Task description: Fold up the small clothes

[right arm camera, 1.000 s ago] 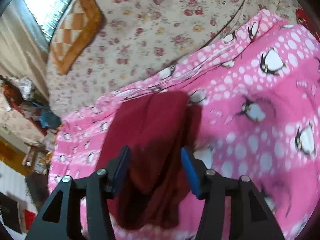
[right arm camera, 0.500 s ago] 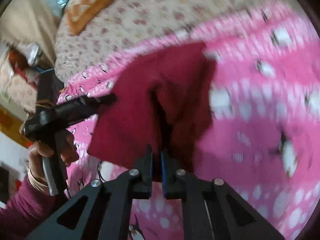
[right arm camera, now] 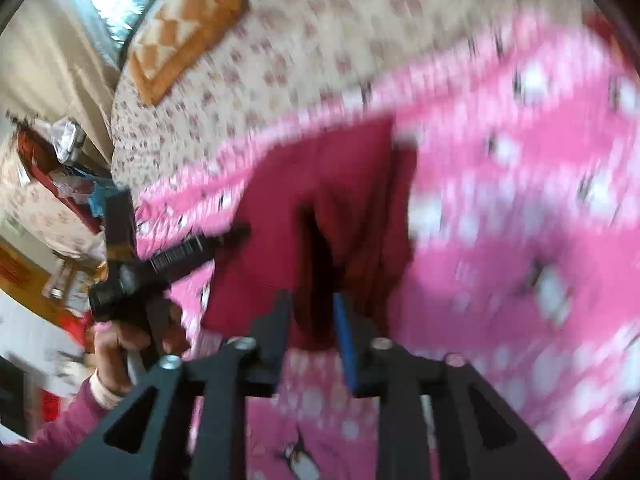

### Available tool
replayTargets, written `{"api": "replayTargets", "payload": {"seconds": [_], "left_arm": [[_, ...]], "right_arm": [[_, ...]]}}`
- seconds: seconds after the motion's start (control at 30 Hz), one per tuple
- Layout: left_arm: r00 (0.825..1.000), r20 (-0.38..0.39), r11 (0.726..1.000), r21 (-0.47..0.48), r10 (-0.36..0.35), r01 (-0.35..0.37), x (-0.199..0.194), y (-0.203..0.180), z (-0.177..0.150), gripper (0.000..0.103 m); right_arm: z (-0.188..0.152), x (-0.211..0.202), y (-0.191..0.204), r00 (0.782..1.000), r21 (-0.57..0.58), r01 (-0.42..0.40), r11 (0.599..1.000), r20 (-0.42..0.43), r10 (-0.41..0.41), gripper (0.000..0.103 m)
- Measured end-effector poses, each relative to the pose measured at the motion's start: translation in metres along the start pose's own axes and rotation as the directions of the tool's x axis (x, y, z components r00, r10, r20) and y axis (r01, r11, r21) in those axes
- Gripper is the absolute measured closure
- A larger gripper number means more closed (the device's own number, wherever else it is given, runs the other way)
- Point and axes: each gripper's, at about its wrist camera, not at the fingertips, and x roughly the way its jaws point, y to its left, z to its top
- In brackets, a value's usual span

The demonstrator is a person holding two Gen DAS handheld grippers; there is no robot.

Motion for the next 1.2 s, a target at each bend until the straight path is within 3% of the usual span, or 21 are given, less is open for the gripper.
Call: {"api": "replayTargets", "payload": {"seconds": [0.03, 0.2, 0.33, 0.43, 0.53, 0.57, 0.63, 0.7, 0.83, 0.97, 1.03, 1.13, 1.2], "left_arm": [[1.000, 0.001, 1.000, 0.000, 0.001, -0.001, 0.000, 0.000, 0.000, 0.057], [1.000, 0.002, 1.000, 0.008, 0.010, -0.010, 0.001, -0.001, 0.001, 0.057], [1.000, 0.002, 1.000, 0.026, -0.004, 0.004, 0.001, -0.002, 0.000, 0.057], [1.000, -0.002, 0.999, 0.029, -0.015, 0.015, 0.002, 0.001, -0.001, 0.051], [0.998, -0.021, 0.998, 0.011, -0.054, 0.054, 0.003, 0.007, 0.001, 0.048], [0.997, -0.031, 0.997, 0.001, -0.076, 0.076, 0.004, 0.009, 0.001, 0.047], [0.989, -0.056, 0.990, -0.027, -0.137, 0.136, 0.008, 0.017, 0.001, 0.045], [0.981, -0.070, 0.983, -0.053, -0.179, 0.175, 0.011, 0.022, -0.001, 0.041], [0.966, -0.085, 0.966, -0.110, -0.245, 0.236, 0.021, 0.029, -0.002, 0.034], [0.961, -0.100, 0.965, -0.073, -0.259, 0.252, 0.027, 0.017, -0.002, 0.033], [0.950, -0.119, 0.957, -0.043, -0.289, 0.285, 0.026, 0.010, -0.001, 0.053], [0.957, -0.106, 0.962, -0.015, -0.272, 0.272, 0.014, 0.005, 0.001, 0.069], [0.956, -0.103, 0.961, 0.002, -0.274, 0.276, -0.001, 0.004, 0.001, 0.077]], "right_arm": [[0.008, -0.004, 0.010, 0.999, -0.048, 0.032, 0.998, 0.037, -0.031, 0.062], [0.039, 0.027, 0.031, 0.996, -0.113, 0.080, 0.990, 0.047, -0.075, 0.062], [0.046, 0.071, 0.003, 0.956, -0.112, 0.287, 0.951, -0.023, -0.291, 0.066], [0.035, 0.075, -0.029, 0.981, 0.007, 0.187, 0.982, -0.055, -0.187, 0.059], [0.036, 0.068, -0.032, 0.986, 0.008, 0.159, 0.987, -0.043, -0.158, 0.055], [0.036, 0.067, -0.033, 0.988, 0.012, 0.152, 0.988, -0.035, -0.151, 0.051], [0.040, 0.065, -0.039, 0.990, 0.028, 0.142, 0.989, -0.013, -0.142, 0.025], [0.043, 0.071, -0.048, 0.994, 0.054, 0.111, 0.992, -0.004, -0.111, 0.015], [0.047, 0.089, -0.059, 1.000, 0.067, 0.028, 0.997, -0.013, -0.027, 0.009], [0.053, 0.103, -0.050, 0.999, 0.019, 0.015, 1.000, -0.036, -0.015, 0.014], [0.055, 0.105, -0.044, 0.999, 0.005, -0.016, 1.000, -0.040, 0.016, 0.041], [0.056, 0.100, -0.032, 0.999, -0.001, -0.015, 1.000, -0.032, 0.015, 0.056], [0.056, 0.090, -0.023, 0.999, -0.011, -0.031, 0.999, -0.019, 0.031, 0.058]]}}
